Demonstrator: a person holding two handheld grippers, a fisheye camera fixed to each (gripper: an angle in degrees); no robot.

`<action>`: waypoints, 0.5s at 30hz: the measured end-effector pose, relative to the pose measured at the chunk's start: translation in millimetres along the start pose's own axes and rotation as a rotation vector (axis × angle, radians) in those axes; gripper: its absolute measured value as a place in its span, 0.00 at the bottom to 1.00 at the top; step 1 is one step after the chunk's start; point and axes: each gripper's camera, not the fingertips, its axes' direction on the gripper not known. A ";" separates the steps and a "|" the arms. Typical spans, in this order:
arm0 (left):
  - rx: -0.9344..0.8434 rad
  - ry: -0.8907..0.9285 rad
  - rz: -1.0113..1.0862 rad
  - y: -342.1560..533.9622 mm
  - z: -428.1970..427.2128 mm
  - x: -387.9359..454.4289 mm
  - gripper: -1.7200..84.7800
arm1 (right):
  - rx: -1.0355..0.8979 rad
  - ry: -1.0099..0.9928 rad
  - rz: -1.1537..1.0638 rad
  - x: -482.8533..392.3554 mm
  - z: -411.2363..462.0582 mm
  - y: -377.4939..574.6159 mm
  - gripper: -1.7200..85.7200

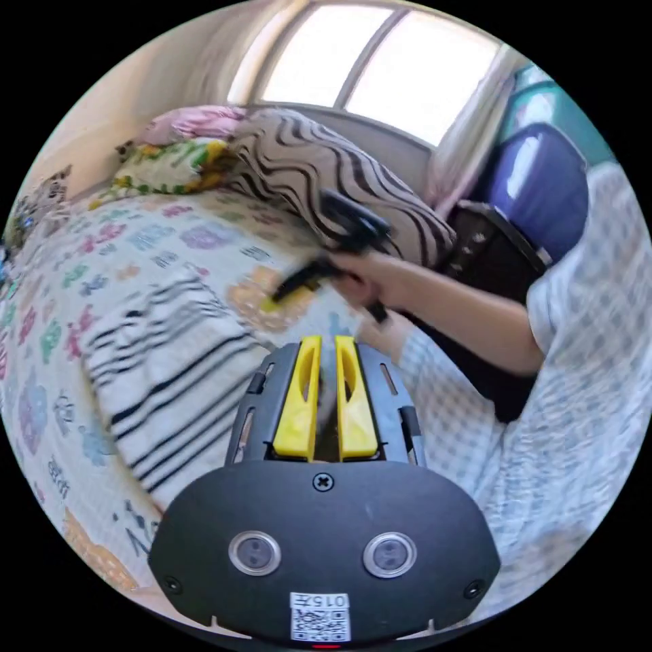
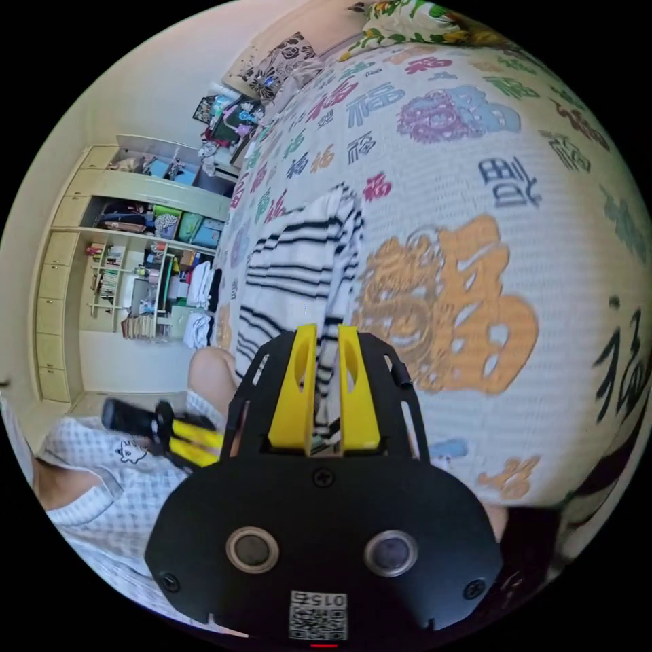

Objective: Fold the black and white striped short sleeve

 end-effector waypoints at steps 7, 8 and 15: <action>0.002 -0.431 -0.176 -102.9 -1.4 -155.0 0.11 | -0.026 0.012 0.007 -25.1 7.7 90.5 0.12; -0.033 -0.462 -0.197 -121.6 13.0 -174.0 0.12 | -0.034 0.017 0.005 -25.0 9.6 93.7 0.12; -0.299 -0.393 -0.259 -176.0 122.9 -245.3 0.09 | -0.041 0.031 0.011 -12.5 -0.9 100.6 0.06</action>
